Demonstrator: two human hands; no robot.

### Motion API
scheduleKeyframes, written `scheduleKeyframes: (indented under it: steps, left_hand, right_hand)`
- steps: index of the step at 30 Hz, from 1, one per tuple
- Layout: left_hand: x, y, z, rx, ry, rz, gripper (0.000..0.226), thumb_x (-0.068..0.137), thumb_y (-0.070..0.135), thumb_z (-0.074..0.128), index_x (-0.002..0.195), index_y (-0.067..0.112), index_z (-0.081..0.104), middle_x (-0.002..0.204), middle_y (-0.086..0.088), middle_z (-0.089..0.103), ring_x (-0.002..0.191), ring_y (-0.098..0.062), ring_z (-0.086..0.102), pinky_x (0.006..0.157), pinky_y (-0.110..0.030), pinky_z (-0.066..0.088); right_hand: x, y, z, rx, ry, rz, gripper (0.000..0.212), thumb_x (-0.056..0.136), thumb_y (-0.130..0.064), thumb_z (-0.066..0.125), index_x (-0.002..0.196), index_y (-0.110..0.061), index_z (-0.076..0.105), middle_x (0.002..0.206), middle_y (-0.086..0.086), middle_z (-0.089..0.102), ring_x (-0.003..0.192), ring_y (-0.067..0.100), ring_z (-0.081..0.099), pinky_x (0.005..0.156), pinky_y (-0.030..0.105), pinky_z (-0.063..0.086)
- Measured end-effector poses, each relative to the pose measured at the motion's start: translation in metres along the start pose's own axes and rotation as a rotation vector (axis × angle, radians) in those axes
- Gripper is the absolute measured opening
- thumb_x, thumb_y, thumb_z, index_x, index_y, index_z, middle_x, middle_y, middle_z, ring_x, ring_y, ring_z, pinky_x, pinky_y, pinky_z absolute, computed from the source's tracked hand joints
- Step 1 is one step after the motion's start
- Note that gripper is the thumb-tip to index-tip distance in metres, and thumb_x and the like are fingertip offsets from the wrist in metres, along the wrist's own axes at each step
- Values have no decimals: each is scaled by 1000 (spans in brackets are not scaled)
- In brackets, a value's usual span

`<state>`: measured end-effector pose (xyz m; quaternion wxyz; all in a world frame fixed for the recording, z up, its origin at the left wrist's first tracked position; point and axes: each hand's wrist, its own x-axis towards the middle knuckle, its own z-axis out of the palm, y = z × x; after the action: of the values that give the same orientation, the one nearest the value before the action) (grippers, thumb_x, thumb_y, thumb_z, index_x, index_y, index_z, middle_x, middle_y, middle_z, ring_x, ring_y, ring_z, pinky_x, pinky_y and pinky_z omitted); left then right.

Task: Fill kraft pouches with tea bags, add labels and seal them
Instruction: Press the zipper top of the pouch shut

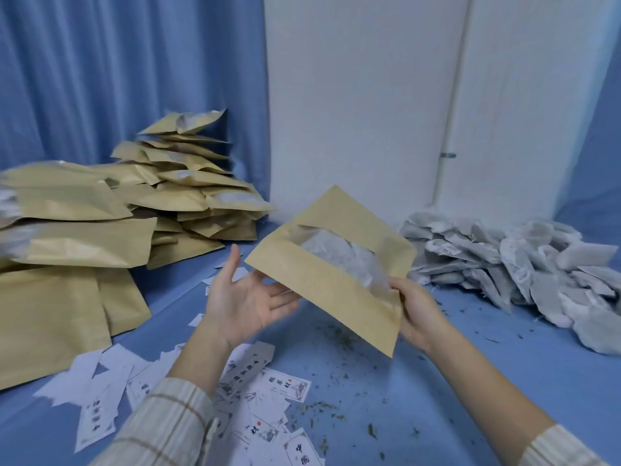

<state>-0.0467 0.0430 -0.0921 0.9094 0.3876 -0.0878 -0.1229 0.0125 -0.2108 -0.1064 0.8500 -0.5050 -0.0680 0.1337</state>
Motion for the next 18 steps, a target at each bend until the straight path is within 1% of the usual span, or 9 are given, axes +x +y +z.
scheduleKeyframes:
  steps: [3,5,6,7,9,10,12,15,18]
  left_hand:
    - [-11,-1,-12,-129,121,107,54,87,64,36,99,18,61,87,-14,68,83,-38,66,70,-41,55]
    - [-17,15,-18,-123,204,168,53,90,60,32,104,17,59,95,-16,67,87,-40,66,70,-43,56]
    - [-20,28,-21,-116,249,204,56,90,59,31,112,15,57,107,-18,65,94,-40,64,74,-45,55]
    - [-24,46,-25,-115,289,246,61,91,60,31,119,11,53,115,-20,62,99,-41,63,76,-46,54]
    - [-37,88,-34,-146,330,364,68,89,62,35,122,4,50,114,-24,63,99,-40,64,76,-47,55]
    - [-45,107,-38,-166,336,427,70,87,62,39,122,2,50,115,-24,63,102,-40,64,81,-47,54]
    - [-60,134,-46,-197,358,531,61,88,53,43,122,3,51,117,-22,63,109,-38,61,96,-47,46]
    - [-60,145,-59,-232,368,595,42,95,43,34,112,10,54,98,-11,71,92,-25,69,84,-38,54]
    - [-35,137,-60,-179,447,496,54,97,45,32,133,7,46,129,-15,57,116,-27,56,95,-38,45]
  right_hand:
    - [19,6,56,-78,-15,-23,19,88,-4,47,90,2,65,77,11,69,65,20,65,61,31,50]
    - [45,3,142,-130,-94,-47,16,88,-6,48,86,-2,63,63,6,66,57,17,62,56,29,47]
    - [62,1,198,-112,-178,-43,19,92,-12,47,99,-2,62,72,8,68,64,19,63,60,30,48]
    - [75,0,258,-75,-290,4,33,96,-26,44,116,-3,56,94,13,69,80,24,64,70,35,51]
    - [80,6,363,6,-474,169,69,90,-61,33,139,-13,34,139,15,45,116,33,52,93,52,43]
    - [83,14,398,64,-507,229,76,85,-69,31,143,-20,25,148,11,32,126,37,43,99,57,38]
    - [86,33,430,121,-518,277,74,86,-68,33,145,-26,18,153,9,21,131,42,36,102,57,37]
    - [103,57,418,100,-455,279,74,87,-64,38,144,-18,27,148,12,29,126,40,43,100,49,42]
    - [127,73,385,-77,-273,271,78,79,-71,42,129,-12,47,140,11,40,129,27,40,108,44,36]
